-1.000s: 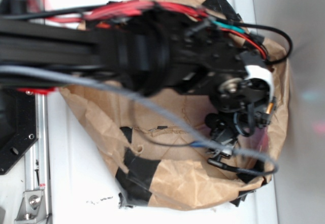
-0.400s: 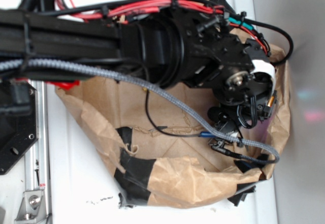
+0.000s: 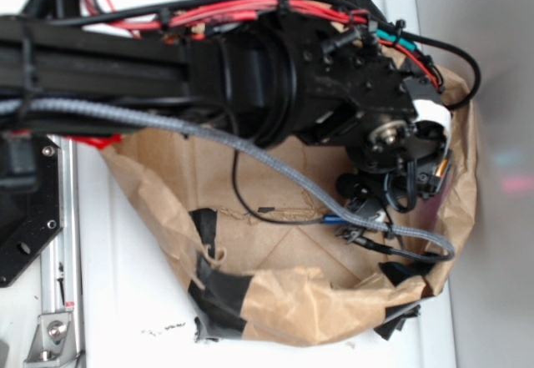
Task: Grab the green ball.
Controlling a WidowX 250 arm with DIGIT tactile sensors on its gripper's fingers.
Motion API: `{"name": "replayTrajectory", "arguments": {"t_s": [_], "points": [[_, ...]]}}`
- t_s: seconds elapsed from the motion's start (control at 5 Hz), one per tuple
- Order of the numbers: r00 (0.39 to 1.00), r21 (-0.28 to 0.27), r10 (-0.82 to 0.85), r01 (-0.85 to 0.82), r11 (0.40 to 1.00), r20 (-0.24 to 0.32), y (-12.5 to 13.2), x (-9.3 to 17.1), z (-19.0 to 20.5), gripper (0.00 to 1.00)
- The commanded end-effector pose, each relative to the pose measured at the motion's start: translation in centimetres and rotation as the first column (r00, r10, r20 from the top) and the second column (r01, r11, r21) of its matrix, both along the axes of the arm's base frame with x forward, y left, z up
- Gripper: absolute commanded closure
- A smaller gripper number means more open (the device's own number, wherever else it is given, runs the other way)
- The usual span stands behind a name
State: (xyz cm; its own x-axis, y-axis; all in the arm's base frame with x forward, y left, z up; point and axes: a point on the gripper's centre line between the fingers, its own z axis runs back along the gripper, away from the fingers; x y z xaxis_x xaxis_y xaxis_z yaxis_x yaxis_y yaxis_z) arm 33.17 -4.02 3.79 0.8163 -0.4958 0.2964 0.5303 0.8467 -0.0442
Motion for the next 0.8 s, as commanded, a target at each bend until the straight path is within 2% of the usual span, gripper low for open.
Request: {"name": "replayTrajectory", "arguments": {"t_s": [0.0,0.2,0.4,0.6], "points": [[0.972,-0.004,0.212,-0.213,0.977,0.1,-1.9,-5.4,11.0,1.0],[0.891,0.068,0.438,-0.447,0.892,0.115,-1.1,-7.6,15.9,0.88],[0.774,0.047,0.617,-0.628,0.777,0.143,-1.6,-8.5,17.6,1.0],[0.75,0.066,0.652,-0.66,0.748,0.106,-1.4,-8.8,16.2,1.0]]}}
